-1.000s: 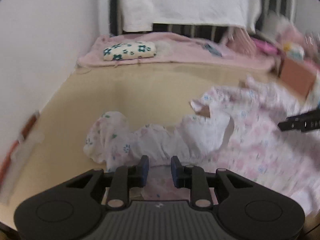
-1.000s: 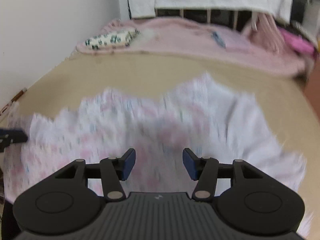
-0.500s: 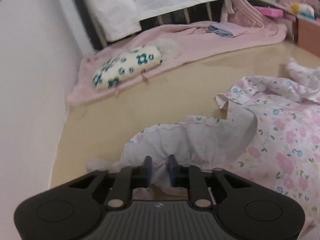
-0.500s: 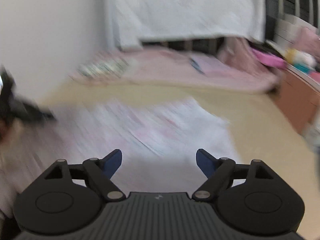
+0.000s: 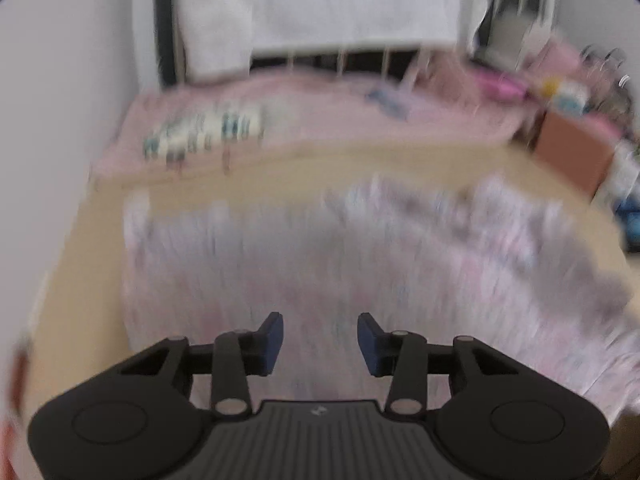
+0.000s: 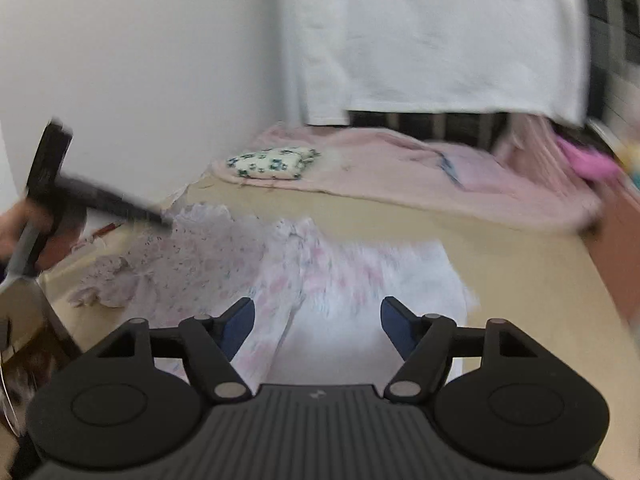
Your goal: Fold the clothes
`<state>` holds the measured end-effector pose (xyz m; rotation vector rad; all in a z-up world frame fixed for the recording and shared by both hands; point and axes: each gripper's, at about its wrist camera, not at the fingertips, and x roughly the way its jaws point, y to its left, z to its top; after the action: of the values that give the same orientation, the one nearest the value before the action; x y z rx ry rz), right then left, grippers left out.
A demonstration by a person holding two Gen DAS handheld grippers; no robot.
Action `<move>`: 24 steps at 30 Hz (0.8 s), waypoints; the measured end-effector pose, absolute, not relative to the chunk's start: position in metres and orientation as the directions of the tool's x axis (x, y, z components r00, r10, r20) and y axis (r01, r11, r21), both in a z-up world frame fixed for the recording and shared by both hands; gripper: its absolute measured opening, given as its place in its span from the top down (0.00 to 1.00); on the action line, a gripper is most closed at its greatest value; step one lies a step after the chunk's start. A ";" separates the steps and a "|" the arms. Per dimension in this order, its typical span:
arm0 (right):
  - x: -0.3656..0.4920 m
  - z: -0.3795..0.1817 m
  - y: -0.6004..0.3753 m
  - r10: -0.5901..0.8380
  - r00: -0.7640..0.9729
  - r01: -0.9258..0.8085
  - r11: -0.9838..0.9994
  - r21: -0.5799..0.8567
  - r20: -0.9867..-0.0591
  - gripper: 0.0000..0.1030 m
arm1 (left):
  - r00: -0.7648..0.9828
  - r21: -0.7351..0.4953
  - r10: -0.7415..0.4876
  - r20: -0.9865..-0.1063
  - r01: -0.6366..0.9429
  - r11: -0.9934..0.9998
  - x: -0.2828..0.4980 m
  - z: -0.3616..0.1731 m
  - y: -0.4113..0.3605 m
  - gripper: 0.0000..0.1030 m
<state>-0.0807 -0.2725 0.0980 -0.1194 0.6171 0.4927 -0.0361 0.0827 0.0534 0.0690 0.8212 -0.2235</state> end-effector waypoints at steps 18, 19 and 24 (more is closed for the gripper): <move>0.082 0.080 -0.322 0.329 0.716 -0.149 0.934 0.326 -0.616 0.45 | 0.706 -0.112 -0.188 -0.683 0.153 0.982 -0.065 0.078 0.099 0.76; 0.078 0.087 -0.320 0.357 0.707 -0.203 0.929 0.308 -0.610 0.46 | 0.723 -0.137 -0.223 -0.653 0.177 0.975 -0.062 0.092 0.097 0.76; 0.096 0.080 -0.279 0.539 0.530 -0.416 0.838 0.353 -0.654 0.65 | 0.680 -0.185 -0.362 -0.638 0.321 0.929 0.034 0.112 0.027 0.75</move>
<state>0.0962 -0.2788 0.0799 0.1609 0.8355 0.5726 0.0335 0.0268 0.1123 -0.0593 0.7285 -0.3839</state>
